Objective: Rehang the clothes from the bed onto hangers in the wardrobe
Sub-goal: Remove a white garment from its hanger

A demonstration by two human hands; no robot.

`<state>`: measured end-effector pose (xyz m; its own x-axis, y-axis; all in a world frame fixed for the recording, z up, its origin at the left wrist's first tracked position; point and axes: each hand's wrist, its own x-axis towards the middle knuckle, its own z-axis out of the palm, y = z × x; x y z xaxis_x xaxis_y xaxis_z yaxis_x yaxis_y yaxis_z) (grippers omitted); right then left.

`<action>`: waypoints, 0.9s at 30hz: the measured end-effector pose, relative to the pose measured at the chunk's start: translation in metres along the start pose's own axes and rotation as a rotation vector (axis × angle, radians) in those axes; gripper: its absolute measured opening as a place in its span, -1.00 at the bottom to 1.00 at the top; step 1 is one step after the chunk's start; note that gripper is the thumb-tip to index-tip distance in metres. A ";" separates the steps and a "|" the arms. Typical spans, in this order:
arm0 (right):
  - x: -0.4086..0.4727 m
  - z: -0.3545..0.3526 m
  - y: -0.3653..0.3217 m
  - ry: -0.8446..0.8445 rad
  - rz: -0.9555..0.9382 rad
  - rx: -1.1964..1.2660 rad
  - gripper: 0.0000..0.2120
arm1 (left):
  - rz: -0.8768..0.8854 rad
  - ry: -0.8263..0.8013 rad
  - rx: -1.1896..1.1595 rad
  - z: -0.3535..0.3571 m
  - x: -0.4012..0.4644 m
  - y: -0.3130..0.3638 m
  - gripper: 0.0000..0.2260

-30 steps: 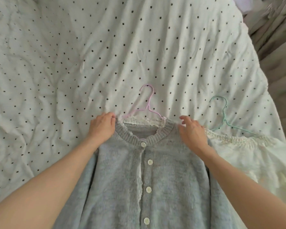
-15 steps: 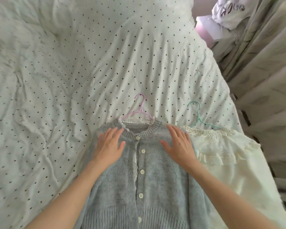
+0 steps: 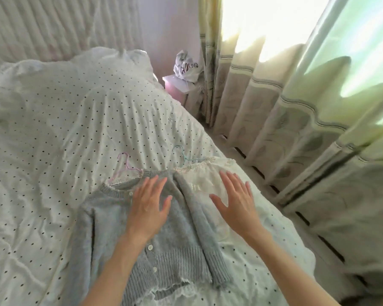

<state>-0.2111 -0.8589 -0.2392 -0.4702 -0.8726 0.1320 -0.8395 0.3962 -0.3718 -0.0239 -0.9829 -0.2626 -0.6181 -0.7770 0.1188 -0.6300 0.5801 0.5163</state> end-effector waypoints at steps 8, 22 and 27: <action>-0.172 -0.071 0.036 0.224 0.312 -0.051 -0.28 | 0.564 -0.114 0.067 0.028 -0.075 0.114 -0.58; -0.529 -0.168 0.122 0.473 1.038 -0.192 -0.23 | 1.250 -0.393 -0.092 0.131 -0.265 0.378 -0.57; -0.661 -0.210 0.133 0.480 1.286 -0.289 -0.21 | 1.414 -0.507 -0.157 0.166 -0.369 0.468 -0.52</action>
<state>-0.0695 -0.1695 -0.1831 -0.9394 0.2994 0.1669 0.2461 0.9281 -0.2793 -0.1687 -0.3840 -0.2051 -0.7673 0.5661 0.3013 0.6405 0.6995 0.3169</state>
